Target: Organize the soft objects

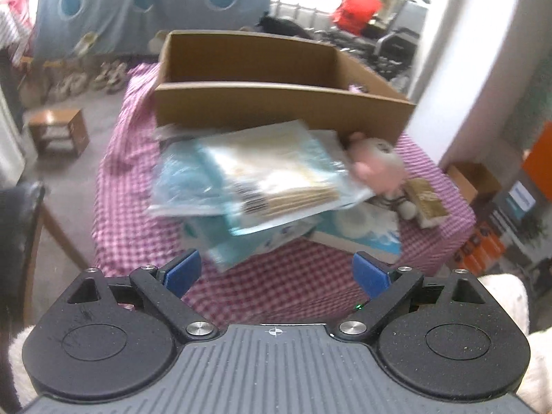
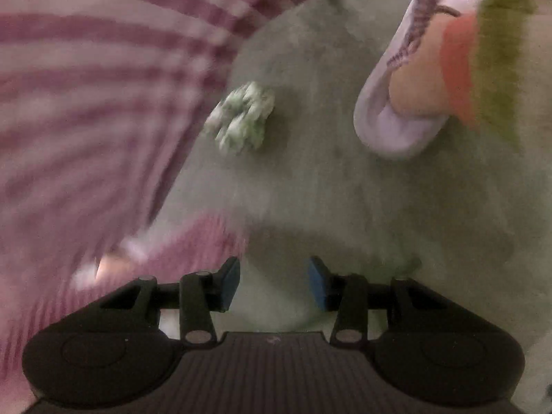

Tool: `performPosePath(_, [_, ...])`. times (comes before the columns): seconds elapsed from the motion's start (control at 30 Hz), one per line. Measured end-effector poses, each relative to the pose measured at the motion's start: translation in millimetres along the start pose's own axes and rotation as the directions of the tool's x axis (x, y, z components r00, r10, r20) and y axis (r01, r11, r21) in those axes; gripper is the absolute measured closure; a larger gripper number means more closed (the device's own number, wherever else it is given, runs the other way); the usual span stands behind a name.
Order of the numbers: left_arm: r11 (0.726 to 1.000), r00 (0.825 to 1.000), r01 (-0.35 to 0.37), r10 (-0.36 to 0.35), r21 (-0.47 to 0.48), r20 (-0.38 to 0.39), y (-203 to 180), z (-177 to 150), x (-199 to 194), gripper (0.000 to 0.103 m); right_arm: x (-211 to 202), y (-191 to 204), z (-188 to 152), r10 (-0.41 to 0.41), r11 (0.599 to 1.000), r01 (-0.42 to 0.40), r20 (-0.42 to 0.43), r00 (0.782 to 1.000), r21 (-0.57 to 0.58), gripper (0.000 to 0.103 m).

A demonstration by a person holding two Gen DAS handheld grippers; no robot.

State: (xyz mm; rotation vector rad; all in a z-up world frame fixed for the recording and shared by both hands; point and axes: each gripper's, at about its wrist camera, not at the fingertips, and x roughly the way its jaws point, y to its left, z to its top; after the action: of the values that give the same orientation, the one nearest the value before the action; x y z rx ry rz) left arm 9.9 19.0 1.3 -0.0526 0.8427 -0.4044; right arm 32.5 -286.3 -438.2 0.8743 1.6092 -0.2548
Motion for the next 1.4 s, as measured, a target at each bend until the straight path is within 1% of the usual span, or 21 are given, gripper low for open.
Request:
performPosePath(0.1, [0.999,0.999,-0.026,0.024,-0.03,-0.037,11,0,7,0.008,28,12,24,-0.008,1.0,0.007,0.046,0.999,0.014,0.057])
performPosePath(0.2, [0.997,0.996,-0.061,0.058,-0.037,-0.061,15,2,10,0.008,49,29,50,-0.006,1.0,0.009,0.13,0.991,-0.021,0.057])
performPosePath(0.3, [0.995,0.993,-0.085,0.081,-0.044,-0.082,20,4,12,0.008,63,37,72,0.02,1.0,-0.021,0.161,0.987,0.007,0.055])
performPosePath(0.33, [0.995,0.992,-0.095,0.09,-0.042,-0.093,21,5,15,0.008,71,41,80,0.012,1.0,-0.012,0.16,0.987,-0.001,0.055])
performPosePath(0.43, [0.991,0.984,-0.131,0.125,-0.035,-0.123,21,8,25,0.008,91,56,95,-0.07,0.995,0.08,0.159,0.985,-0.06,0.055])
performPosePath(0.47, [0.99,0.982,-0.14,0.134,-0.035,-0.131,21,9,28,0.008,97,57,98,-0.071,0.994,0.084,0.164,0.984,-0.072,0.055])
performPosePath(0.5, [0.988,0.98,-0.148,0.142,-0.035,-0.138,22,11,31,0.008,101,56,99,-0.058,0.995,0.072,0.177,0.983,-0.072,0.055])
performPosePath(0.53, [0.987,0.978,-0.154,0.148,-0.035,-0.146,22,12,34,0.008,107,57,100,-0.077,0.993,0.092,0.166,0.983,-0.079,0.054])
performPosePath(0.6, [0.987,0.976,-0.156,0.15,-0.031,-0.156,23,15,38,0.008,119,60,98,-0.128,0.98,0.147,0.145,0.981,-0.134,0.056])
performPosePath(0.63, [0.987,0.975,-0.16,0.153,-0.028,-0.16,25,16,41,0.008,123,61,95,-0.143,0.973,0.166,0.15,0.978,-0.158,0.056])
performPosePath(0.73, [0.985,0.972,-0.168,0.16,-0.03,-0.171,30,21,47,0.008,127,64,88,-0.15,0.968,0.181,0.182,0.972,-0.172,0.054])
performPosePath(0.77, [0.985,0.972,-0.169,0.161,-0.036,-0.17,32,22,47,0.008,129,67,86,-0.165,0.964,0.198,0.189,0.968,-0.178,0.054])
performPosePath(0.8, [0.985,0.973,-0.168,0.159,-0.042,-0.167,34,23,47,0.008,132,69,85,-0.179,0.96,0.214,0.191,0.965,-0.179,0.055])
performPosePath(0.87, [0.984,0.974,-0.171,0.16,-0.053,-0.163,39,23,46,0.008,134,70,82,-0.194,0.963,0.225,0.198,0.961,-0.151,0.071])
performPosePath(0.9, [0.983,0.973,-0.174,0.163,-0.056,-0.162,41,23,45,0.008,136,70,81,-0.194,0.965,0.221,0.185,0.964,-0.143,0.081])
performPosePath(1.0, [0.984,0.977,-0.163,0.152,-0.066,-0.149,41,22,43,0.008,135,65,74,-0.175,0.973,0.191,0.127,0.976,-0.133,0.087])
performPosePath(1.07, [0.987,0.981,-0.146,0.136,-0.069,-0.136,41,20,41,0.008,129,55,69,-0.144,0.984,0.151,0.076,0.987,-0.094,0.088])
performPosePath(1.17, [0.992,0.989,-0.11,0.102,-0.069,-0.109,39,19,37,0.008,106,33,52,-0.115,0.993,0.115,-0.009,0.993,-0.005,0.088])
performPosePath(1.23, [0.994,0.994,-0.077,0.07,-0.073,-0.083,38,18,35,0.008,89,14,35,-0.103,0.993,0.107,-0.078,0.992,0.057,0.088])
performPosePath(1.3, [0.997,0.997,-0.045,0.041,-0.07,-0.061,37,18,33,0.008,68,-2,14,-0.101,0.989,0.114,-0.125,0.987,0.095,0.088])
performPosePath(1.4, [0.998,1.0,-0.013,0.012,-0.063,-0.025,33,16,28,0.008,27,-15,-15,-0.055,0.986,0.08,-0.173,0.983,0.146,0.088])
